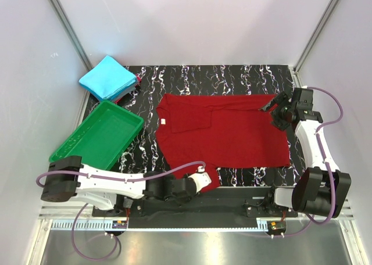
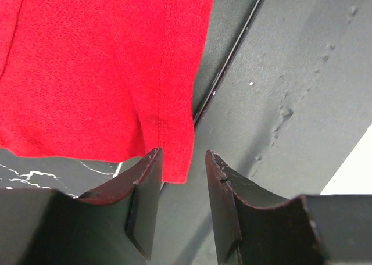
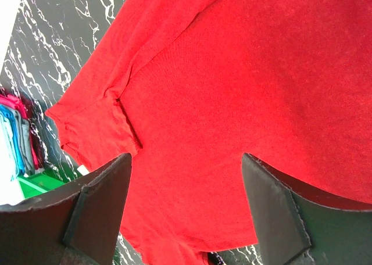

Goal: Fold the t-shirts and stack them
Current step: Fold the tshirt

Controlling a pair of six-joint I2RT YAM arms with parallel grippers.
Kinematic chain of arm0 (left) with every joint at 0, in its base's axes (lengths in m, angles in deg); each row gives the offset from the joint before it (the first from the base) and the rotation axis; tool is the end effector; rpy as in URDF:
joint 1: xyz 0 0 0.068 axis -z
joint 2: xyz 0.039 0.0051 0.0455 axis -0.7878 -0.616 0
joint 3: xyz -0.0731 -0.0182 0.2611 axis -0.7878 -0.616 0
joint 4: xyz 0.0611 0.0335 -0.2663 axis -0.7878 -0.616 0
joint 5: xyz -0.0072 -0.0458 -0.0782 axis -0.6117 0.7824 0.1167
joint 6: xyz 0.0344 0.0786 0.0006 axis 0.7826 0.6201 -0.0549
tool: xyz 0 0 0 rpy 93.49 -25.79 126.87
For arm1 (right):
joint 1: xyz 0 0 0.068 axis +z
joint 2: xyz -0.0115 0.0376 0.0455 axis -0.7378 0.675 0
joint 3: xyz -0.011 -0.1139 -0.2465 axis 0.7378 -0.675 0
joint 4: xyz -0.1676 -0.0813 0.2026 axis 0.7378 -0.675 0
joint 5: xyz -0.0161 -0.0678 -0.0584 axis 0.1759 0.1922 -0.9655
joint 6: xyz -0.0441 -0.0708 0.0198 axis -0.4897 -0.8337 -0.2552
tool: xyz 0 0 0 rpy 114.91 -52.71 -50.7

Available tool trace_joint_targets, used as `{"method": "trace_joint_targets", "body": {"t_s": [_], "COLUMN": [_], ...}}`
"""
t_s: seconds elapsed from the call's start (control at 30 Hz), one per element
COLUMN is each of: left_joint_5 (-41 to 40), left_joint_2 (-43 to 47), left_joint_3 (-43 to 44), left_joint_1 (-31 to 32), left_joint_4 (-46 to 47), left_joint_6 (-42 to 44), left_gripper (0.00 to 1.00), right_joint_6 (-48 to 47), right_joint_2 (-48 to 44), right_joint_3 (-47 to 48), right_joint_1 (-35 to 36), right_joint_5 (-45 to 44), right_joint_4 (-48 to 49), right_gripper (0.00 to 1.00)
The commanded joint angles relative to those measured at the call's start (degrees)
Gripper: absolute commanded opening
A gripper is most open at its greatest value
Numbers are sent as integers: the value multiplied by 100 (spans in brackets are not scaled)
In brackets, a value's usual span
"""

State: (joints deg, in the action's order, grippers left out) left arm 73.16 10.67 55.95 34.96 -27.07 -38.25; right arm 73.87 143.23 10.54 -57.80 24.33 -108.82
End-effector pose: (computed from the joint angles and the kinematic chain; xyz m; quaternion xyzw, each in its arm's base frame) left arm 0.0323 -0.2691 0.1452 0.5033 0.8092 -0.1556 0.2601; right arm 0.3118 -0.0396 0.2486 0.3256 0.8644 0.1827 0.3366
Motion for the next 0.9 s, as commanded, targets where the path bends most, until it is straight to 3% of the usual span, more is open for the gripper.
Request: {"method": "trace_joint_targets", "body": {"t_s": [0.0, 0.27, 0.4, 0.63, 0.87], "left_joint_5": [22, 49, -65, 295, -223], "left_joint_2": [-182, -490, -508, -630, -780], "left_joint_3": [370, 819, 995, 1030, 916], "left_joint_1": [34, 25, 34, 25, 25], "left_joint_4": [-54, -907, -1329, -1435, -1435], "left_joint_6": [-397, -784, -943, -1109, -1207], "left_gripper": [39, 32, 35, 36, 36], "right_joint_6": [-140, -193, -193, -219, -202], "right_joint_2": [-20, 86, 25, 7, -28], "right_joint_3": [76, 208, 199, 208, 164], "right_joint_1": [-20, -20, -20, -20, -20], "right_joint_5": [65, 127, 144, 126, 109], "right_joint_4": [187, 187, 187, 178, 196], "right_gripper": [83, 83, 83, 82, 83]}}
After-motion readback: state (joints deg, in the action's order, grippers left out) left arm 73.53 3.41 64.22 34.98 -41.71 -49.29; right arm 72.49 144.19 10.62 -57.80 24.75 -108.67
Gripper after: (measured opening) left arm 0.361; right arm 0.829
